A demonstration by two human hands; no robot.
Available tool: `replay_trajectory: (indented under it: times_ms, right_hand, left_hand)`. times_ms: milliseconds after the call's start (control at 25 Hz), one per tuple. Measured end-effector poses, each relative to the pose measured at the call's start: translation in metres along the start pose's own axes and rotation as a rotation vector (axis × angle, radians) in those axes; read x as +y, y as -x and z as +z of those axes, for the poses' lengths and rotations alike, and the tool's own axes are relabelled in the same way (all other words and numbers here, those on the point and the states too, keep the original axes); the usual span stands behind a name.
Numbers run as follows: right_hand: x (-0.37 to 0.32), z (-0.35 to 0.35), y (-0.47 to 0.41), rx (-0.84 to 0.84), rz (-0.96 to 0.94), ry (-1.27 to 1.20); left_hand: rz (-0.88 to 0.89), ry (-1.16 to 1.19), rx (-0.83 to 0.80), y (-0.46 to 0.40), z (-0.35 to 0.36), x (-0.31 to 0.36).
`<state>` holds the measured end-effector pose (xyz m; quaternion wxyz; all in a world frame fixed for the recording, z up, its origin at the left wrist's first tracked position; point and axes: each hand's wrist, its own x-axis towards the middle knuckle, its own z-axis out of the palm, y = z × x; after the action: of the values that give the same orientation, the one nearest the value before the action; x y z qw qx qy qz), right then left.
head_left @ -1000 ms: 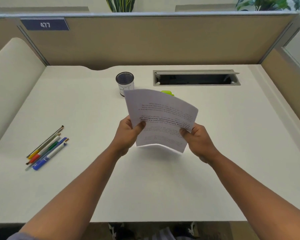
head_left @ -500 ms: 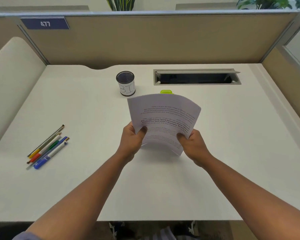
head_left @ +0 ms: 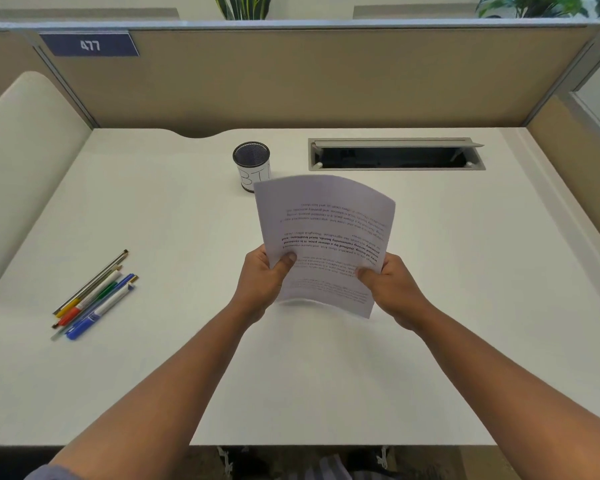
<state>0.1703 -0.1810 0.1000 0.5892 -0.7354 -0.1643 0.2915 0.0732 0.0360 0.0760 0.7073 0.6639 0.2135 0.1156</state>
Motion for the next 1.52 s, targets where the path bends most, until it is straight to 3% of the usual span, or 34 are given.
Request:
replay_trajectory:
  times_ms: [240,440,640,920,1040,1200,1400,1520]
  right_hand:
    - [0.003,-0.024,-0.003,-0.078,0.096,-0.171]
    - [0.022,-0.018,0.004,0.008,0.208,-0.556]
    - [0.033,0.011,0.010,0.090,0.200,-0.890]
    - [0.030,0.027,0.006,0.247,0.159,-0.660]
    - [0.020,0.010,0.000,0.265,0.108,-0.494]
    - [0.008,-0.029,-0.004,0.216,0.012,-0.255]
    - [0.003,-0.052,-0.005,0.053,-0.027,-0.066]
    - [0.008,-0.048,-0.005,0.099,-0.046,-0.075]
  left_hand:
    - [-0.137,0.135,0.054,-0.005,-0.006,-0.007]
    - [-0.286,0.412,0.213,-0.004,0.002,-0.007]
    - [-0.342,0.598,0.311,0.000,0.020,-0.010]
    - [-0.396,0.697,0.306,0.004,0.034,-0.011]
    - [-0.378,0.517,0.295,0.006,0.026,-0.015]
    - [-0.230,0.060,0.458,-0.003,-0.018,-0.008]
    - [-0.056,-0.066,-0.013,-0.025,-0.071,0.014]
    - [-0.044,-0.089,-0.035,-0.024,-0.070,0.006]
